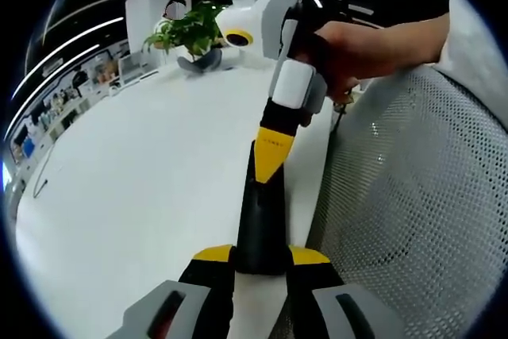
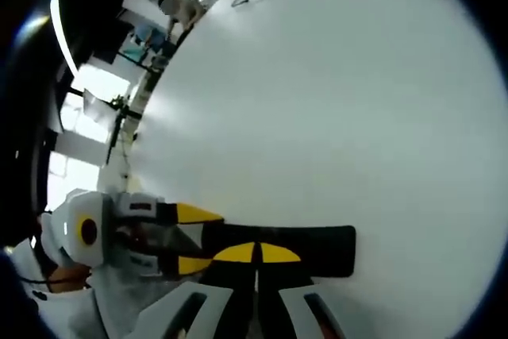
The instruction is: Press the specified remote control buttons in sequence, fully releasing each button before pressing the next.
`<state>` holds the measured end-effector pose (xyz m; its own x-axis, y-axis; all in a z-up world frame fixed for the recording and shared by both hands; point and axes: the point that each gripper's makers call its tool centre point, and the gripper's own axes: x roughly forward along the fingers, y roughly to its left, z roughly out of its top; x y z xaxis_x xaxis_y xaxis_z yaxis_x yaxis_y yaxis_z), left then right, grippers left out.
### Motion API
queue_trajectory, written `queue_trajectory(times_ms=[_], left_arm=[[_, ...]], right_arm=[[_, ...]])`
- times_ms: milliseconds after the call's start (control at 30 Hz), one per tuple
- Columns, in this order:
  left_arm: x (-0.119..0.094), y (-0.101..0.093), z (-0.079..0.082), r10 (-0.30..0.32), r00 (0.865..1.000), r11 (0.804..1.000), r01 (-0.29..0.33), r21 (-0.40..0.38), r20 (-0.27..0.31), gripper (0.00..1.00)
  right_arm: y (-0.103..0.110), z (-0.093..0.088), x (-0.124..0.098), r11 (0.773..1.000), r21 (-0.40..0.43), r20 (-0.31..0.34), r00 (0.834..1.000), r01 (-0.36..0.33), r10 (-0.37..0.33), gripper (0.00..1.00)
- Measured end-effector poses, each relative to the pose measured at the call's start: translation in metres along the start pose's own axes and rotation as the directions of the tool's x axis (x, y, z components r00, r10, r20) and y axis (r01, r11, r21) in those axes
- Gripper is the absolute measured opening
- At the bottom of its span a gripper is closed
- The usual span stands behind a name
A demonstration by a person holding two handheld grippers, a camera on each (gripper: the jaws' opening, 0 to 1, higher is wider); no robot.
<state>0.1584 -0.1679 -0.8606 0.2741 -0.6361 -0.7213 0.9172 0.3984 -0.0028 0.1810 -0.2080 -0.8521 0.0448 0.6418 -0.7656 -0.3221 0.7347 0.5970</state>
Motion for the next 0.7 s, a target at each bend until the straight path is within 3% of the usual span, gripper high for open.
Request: queue_trajectory(times_ms=[533, 700], left_arm=[[0.001, 0.0, 0.0, 0.002, 1.0, 1.0, -0.002, -0.005, -0.003, 0.24], [0.001, 0.001, 0.0, 0.003, 1.0, 1.0, -0.003, -0.008, -0.004, 0.24]], right_arm=[[0.0, -0.002, -0.003, 1.0, -0.011, -0.027, 0.999, 0.018, -0.018, 0.0], [0.0, 0.0, -0.01, 1.0, 0.019, -0.007, 1.0, 0.0, 0.001, 0.0]])
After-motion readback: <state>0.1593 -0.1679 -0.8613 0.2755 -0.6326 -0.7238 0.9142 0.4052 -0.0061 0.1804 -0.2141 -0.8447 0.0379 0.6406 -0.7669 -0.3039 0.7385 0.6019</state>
